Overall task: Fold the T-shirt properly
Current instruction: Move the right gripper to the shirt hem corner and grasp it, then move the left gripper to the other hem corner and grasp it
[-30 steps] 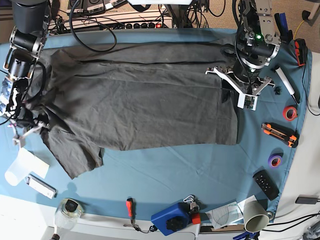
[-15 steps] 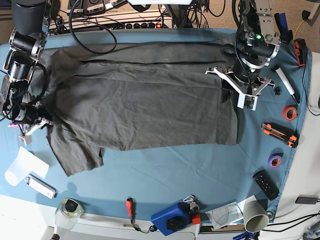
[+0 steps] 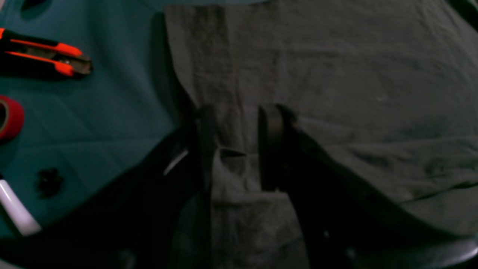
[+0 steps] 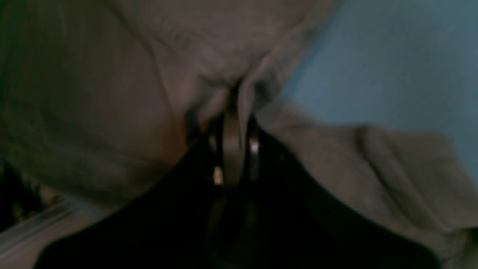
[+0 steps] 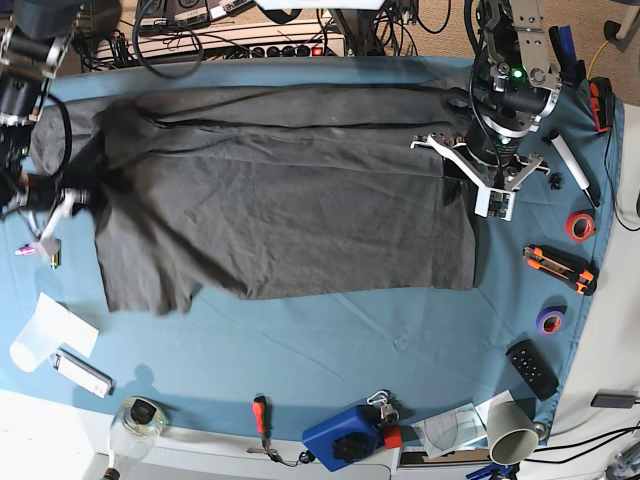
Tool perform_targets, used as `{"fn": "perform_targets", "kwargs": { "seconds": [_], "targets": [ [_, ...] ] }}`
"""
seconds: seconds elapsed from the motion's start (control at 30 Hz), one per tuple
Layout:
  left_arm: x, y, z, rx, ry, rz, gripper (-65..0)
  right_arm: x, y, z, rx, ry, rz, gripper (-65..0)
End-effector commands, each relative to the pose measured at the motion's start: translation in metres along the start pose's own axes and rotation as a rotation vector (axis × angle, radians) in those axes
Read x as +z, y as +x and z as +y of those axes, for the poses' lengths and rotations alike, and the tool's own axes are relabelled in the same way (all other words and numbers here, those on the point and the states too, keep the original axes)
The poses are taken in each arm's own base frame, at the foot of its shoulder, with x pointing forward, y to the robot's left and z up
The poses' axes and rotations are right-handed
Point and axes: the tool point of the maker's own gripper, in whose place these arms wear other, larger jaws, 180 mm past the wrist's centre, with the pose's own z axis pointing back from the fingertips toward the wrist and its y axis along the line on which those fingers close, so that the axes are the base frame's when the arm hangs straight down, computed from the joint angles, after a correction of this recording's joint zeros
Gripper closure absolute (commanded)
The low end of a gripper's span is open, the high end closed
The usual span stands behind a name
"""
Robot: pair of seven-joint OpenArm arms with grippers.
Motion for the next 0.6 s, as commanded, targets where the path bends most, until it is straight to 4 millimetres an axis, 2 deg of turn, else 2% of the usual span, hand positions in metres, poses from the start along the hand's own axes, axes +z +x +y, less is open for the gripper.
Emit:
{"fn": "perform_targets", "kwargs": {
  "seconds": [0.0,0.13,0.33,0.47,0.5,0.57],
  "targets": [
    [0.003,0.011,0.0,-0.006,-0.001,-0.041,-20.4,0.018,0.022,0.003,0.024,0.01,-0.089,0.0],
    [0.003,0.011,0.0,-0.006,-0.001,-0.041,-20.4,0.019,0.006,0.007,-0.01,0.043,-0.114,0.0],
    [0.003,0.011,0.0,-0.006,-0.001,-0.042,-20.4,0.038,0.017,-0.003,-0.051,0.029,-0.214,0.0],
    [0.003,0.011,0.0,-0.006,-0.001,-0.041,-20.4,0.055,0.031,-0.003,-0.075,0.054,-0.311,-18.9],
    [0.003,0.011,0.0,-0.006,-0.001,-0.042,-20.4,0.06,0.035,-0.002,-0.081,0.068,-0.344,-22.4],
    [0.003,0.011,-0.001,-0.002,-0.006,-0.044,-20.4,0.071,0.043,-0.003,-0.091,0.079,-0.4,-24.4]
  ]
}}
